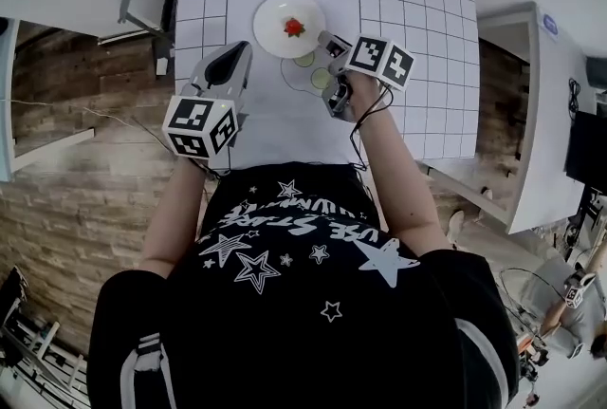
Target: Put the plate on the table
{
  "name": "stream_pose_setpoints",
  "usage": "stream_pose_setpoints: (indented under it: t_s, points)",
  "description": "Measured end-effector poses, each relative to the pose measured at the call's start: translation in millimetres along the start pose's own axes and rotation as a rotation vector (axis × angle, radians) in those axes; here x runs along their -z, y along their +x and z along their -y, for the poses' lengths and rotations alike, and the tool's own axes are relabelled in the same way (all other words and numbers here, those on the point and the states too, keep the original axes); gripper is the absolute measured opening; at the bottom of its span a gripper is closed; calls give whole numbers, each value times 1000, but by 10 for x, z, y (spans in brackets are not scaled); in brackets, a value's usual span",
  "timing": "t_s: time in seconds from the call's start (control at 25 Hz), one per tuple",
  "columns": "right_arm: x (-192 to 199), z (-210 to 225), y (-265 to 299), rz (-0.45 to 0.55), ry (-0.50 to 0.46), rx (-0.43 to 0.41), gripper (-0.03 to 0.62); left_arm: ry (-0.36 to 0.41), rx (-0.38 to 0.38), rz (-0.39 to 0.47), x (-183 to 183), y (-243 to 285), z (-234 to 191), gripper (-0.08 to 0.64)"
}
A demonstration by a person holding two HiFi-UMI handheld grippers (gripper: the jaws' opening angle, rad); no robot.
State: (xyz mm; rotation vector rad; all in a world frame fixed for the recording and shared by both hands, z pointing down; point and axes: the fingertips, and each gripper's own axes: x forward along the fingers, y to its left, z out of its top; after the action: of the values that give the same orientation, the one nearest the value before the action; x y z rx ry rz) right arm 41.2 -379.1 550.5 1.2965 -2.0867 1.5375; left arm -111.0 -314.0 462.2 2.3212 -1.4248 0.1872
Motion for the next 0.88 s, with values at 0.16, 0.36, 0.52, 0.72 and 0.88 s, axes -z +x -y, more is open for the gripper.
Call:
stream_pose_setpoints:
  t_s: [0.16,0.36,0.52,0.72,0.88]
  points:
    - [-66,-145,-212,67,-50,-30,114,0,4,20,-43,-83,57,9]
    - [-82,-365,-506,176,-68,-107,112,12,28,33,-107,-171,204,9]
    - [-219,-504,-681,280,-149,-110,52,21,51,41,-215,-115,221,9]
    - [26,-621,-1122,376,-192,-135,37,28,64,1,-60,-361,408,9]
    - [158,-622,-1275,404,-169,-160,35,14,49,-42,84,-433,393,9]
